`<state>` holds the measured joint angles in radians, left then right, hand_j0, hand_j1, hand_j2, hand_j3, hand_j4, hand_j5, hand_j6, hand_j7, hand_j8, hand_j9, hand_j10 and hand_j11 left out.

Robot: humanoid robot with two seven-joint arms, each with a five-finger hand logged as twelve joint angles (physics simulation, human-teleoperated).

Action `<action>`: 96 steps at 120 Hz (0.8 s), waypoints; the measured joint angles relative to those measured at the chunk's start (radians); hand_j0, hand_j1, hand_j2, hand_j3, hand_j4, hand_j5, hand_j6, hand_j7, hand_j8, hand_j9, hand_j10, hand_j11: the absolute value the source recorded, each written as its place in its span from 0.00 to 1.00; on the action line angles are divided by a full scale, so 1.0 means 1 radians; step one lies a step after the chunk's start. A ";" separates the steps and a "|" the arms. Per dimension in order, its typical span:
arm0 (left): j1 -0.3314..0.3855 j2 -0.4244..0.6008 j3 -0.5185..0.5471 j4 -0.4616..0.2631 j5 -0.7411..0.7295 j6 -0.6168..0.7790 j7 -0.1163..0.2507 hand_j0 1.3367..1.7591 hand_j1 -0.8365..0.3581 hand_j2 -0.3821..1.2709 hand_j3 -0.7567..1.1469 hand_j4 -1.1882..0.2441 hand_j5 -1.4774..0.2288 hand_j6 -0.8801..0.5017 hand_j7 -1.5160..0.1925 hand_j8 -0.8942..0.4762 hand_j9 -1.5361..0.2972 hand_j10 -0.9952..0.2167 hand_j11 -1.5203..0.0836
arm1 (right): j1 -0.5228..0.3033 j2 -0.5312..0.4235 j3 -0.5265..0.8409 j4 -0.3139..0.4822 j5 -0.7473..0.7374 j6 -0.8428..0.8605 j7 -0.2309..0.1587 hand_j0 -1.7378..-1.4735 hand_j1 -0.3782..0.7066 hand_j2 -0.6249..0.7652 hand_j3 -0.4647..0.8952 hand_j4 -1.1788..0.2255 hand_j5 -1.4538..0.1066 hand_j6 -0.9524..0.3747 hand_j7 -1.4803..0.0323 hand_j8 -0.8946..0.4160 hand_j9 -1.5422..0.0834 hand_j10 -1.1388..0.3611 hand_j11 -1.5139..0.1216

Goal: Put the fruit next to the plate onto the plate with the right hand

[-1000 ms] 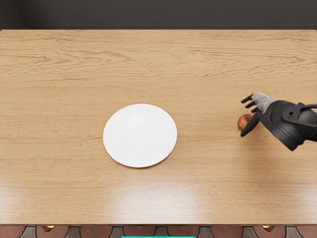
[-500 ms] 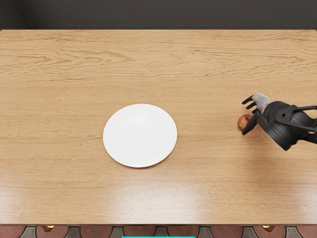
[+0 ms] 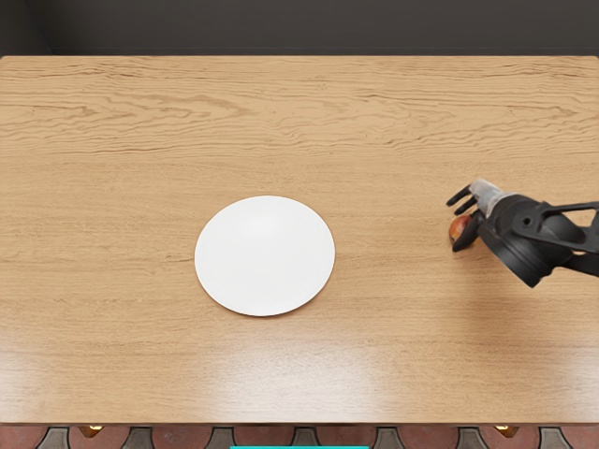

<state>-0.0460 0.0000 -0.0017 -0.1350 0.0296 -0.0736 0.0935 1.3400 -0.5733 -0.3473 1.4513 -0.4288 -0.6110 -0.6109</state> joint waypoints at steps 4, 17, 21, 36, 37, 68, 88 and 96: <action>0.000 0.000 0.000 0.000 0.000 0.000 0.000 0.76 0.76 0.26 0.40 0.67 0.69 0.47 0.71 0.48 0.67 0.63 0.76 | -0.002 0.002 0.000 -0.004 0.000 0.000 0.000 0.30 0.48 0.39 0.34 0.55 0.59 0.41 0.63 0.37 0.62 0.49 0.60; 0.000 0.000 0.000 0.000 0.000 0.000 0.000 0.76 0.76 0.26 0.40 0.67 0.69 0.47 0.71 0.48 0.67 0.63 0.76 | -0.004 0.004 0.000 -0.012 0.000 0.000 0.000 0.30 0.50 0.40 0.34 0.53 0.57 0.39 0.61 0.35 0.60 0.47 0.58; 0.000 0.000 0.000 0.000 0.000 0.000 0.000 0.76 0.76 0.26 0.40 0.67 0.69 0.47 0.71 0.48 0.67 0.63 0.76 | -0.005 0.004 0.001 -0.014 0.000 0.000 0.000 0.30 0.51 0.40 0.34 0.53 0.56 0.38 0.60 0.35 0.59 0.47 0.57; 0.000 0.000 0.000 0.000 0.000 0.000 0.000 0.76 0.76 0.26 0.40 0.67 0.69 0.47 0.71 0.48 0.67 0.63 0.76 | -0.010 0.004 0.004 -0.024 -0.001 0.001 0.000 0.31 0.55 0.40 0.34 0.50 0.53 0.35 0.56 0.34 0.56 0.44 0.54; 0.000 0.000 0.000 0.000 0.000 0.000 0.000 0.76 0.76 0.26 0.40 0.67 0.69 0.47 0.71 0.48 0.67 0.63 0.76 | -0.011 0.004 0.004 -0.025 -0.002 0.001 0.001 0.31 0.55 0.40 0.34 0.50 0.52 0.35 0.56 0.34 0.55 0.44 0.53; 0.000 0.000 0.000 0.000 0.000 0.000 0.000 0.76 0.76 0.26 0.40 0.67 0.69 0.47 0.71 0.48 0.67 0.63 0.76 | -0.025 0.002 0.024 -0.038 -0.004 0.002 0.002 0.32 0.58 0.52 0.34 0.43 0.43 0.34 0.47 0.34 0.49 0.38 0.49; 0.000 0.000 0.000 0.000 0.000 0.000 0.000 0.76 0.76 0.26 0.40 0.67 0.69 0.47 0.71 0.48 0.67 0.63 0.76 | -0.025 -0.011 0.062 -0.037 0.002 0.000 0.000 0.31 0.60 0.65 0.34 0.38 0.39 0.31 0.42 0.32 0.43 0.34 0.42; 0.000 0.000 0.000 0.000 0.000 0.000 0.000 0.76 0.76 0.26 0.40 0.67 0.69 0.47 0.71 0.48 0.67 0.63 0.76 | -0.024 -0.020 0.078 -0.033 0.005 0.000 0.000 0.31 0.59 0.66 0.34 0.37 0.38 0.29 0.41 0.32 0.42 0.34 0.40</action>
<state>-0.0460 0.0000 -0.0017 -0.1350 0.0295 -0.0735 0.0935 1.3164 -0.5930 -0.2697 1.4182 -0.4243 -0.6111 -0.6105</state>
